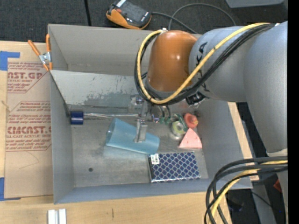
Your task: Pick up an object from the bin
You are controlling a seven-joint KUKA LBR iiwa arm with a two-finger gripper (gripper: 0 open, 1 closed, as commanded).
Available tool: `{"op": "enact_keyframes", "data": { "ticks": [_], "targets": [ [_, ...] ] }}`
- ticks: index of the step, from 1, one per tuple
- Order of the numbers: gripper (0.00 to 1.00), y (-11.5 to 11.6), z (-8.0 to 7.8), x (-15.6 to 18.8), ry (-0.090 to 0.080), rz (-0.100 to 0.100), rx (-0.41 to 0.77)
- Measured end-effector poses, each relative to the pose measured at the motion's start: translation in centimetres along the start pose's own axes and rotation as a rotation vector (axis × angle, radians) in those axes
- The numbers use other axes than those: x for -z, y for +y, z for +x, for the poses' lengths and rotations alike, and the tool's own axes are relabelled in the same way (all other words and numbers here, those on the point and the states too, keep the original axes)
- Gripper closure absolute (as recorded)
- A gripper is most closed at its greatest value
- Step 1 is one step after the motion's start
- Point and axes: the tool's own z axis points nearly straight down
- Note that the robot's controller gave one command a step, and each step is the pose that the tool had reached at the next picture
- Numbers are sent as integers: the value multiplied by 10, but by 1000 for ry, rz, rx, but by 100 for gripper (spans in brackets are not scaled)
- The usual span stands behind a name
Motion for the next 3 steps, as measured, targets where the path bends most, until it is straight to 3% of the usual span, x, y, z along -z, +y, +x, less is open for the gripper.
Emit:
{"op": "enact_keyframes", "data": {
  "ticks": [1, 2, 3],
  "targets": [
    [0, 0, -1, 5, -7, -1, -1],
    [0, -6, 18, -40, -12, -1, 15],
    [100, -12, 9, -85, -8, -2, -65]
  ]
}}
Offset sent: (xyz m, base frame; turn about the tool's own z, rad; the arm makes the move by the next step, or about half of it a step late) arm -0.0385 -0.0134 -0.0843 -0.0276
